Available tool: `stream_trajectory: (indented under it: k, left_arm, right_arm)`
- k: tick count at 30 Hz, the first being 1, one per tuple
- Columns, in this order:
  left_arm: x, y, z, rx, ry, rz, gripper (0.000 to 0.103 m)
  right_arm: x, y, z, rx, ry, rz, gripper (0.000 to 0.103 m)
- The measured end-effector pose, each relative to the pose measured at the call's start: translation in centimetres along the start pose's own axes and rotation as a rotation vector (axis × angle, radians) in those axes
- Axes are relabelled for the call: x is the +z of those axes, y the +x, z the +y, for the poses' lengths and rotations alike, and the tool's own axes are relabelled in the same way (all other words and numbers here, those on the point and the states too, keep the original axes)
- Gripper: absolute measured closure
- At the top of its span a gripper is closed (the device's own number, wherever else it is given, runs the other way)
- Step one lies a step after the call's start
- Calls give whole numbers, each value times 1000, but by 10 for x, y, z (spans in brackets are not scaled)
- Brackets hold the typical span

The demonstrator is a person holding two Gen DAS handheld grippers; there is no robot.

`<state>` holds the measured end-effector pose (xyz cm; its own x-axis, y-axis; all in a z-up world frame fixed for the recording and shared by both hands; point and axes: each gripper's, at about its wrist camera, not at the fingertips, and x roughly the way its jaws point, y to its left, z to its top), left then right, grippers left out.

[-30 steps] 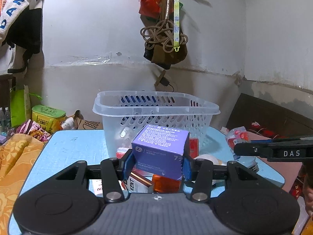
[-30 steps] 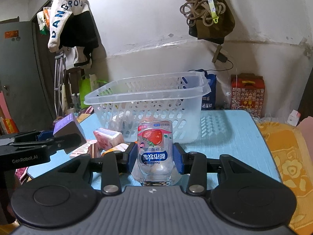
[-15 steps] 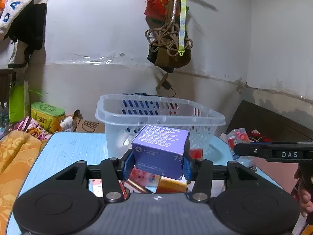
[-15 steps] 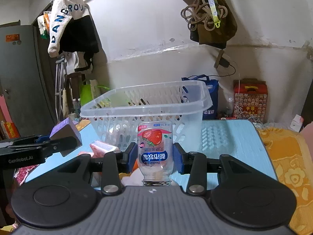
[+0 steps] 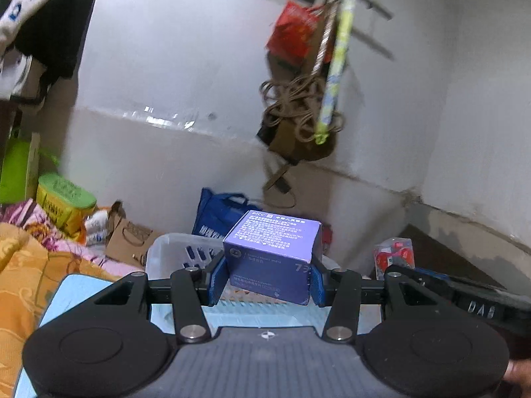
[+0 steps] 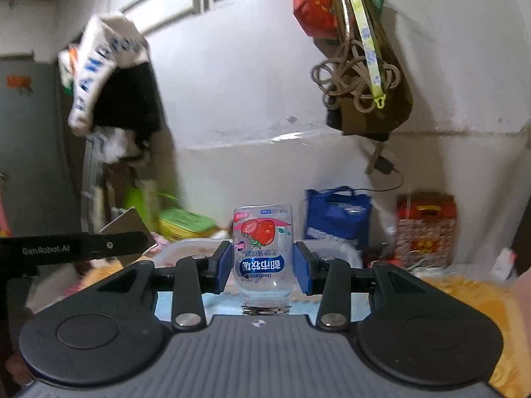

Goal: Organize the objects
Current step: 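Lift the bottle and purple box over the basket and open both tools, then grasp the grey plush toy with the right tool while the left tool grasps the white tissue pack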

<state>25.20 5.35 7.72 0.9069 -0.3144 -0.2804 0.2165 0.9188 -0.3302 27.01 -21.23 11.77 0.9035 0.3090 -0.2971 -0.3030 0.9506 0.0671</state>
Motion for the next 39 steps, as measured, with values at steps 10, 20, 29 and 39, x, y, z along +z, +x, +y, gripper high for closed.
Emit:
stream_trajectory:
  k: [10, 20, 29, 39]
  left_arm:
    - [-17, 73, 7, 100, 38, 135, 11]
    - [-77, -15, 25, 153, 114, 92, 6]
    - [-116, -10, 64, 251, 99, 271, 7]
    - [-134, -9, 51, 259, 204, 258, 6]
  right_arm:
    - [-21, 41, -14, -57, -19, 77, 1]
    - [-104, -65, -16, 26, 139, 6, 0]
    - [-150, -38, 14, 2, -31, 112, 0]
    - [-160, -29, 16, 19, -77, 231, 21]
